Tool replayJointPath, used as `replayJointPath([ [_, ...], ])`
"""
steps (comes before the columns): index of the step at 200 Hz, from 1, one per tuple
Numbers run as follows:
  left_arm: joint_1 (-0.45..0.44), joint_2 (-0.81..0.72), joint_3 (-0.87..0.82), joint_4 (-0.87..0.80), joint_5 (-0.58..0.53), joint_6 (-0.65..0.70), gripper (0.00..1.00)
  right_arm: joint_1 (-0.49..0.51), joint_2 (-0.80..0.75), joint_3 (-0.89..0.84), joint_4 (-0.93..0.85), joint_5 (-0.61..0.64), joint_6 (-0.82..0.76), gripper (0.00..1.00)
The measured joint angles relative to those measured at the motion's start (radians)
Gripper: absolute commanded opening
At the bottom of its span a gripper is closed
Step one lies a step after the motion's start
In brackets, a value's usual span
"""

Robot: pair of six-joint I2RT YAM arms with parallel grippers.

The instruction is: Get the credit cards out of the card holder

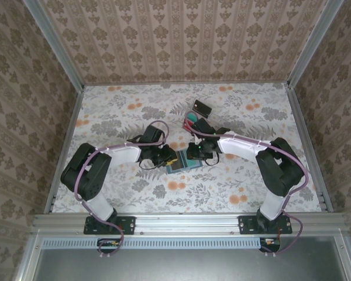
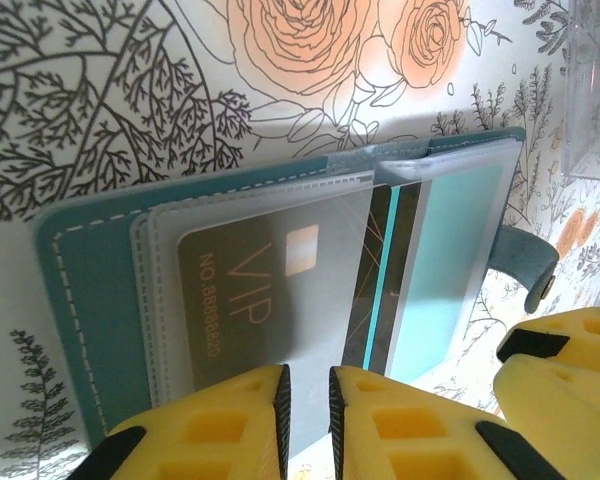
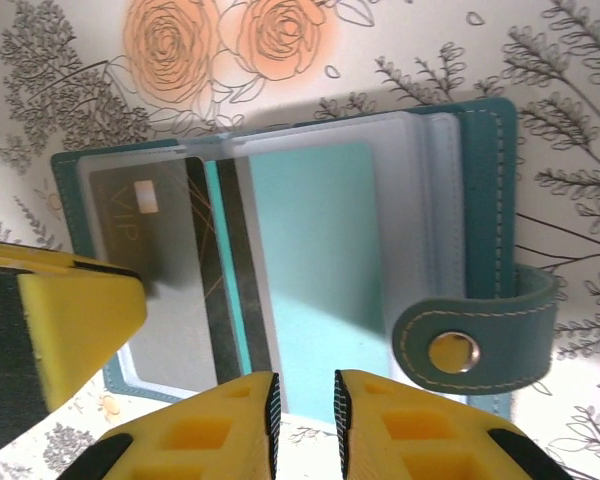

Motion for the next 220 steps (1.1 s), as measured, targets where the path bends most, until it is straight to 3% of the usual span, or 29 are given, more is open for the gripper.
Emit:
replayJointPath([
  [71, 0.000, -0.006, 0.000, -0.058, -0.029, 0.031, 0.13, -0.004, 0.078, 0.001, 0.087, -0.202, -0.008, 0.26],
  [112, -0.001, -0.068, 0.000, -0.093, -0.053, 0.050, 0.12, -0.006, 0.124, 0.009, 0.086, -0.219, -0.008, 0.26],
  [220, -0.001, -0.014, -0.001, -0.111, -0.063, 0.052, 0.02, -0.006, 0.130, 0.022, 0.084, -0.211, -0.008, 0.29],
])
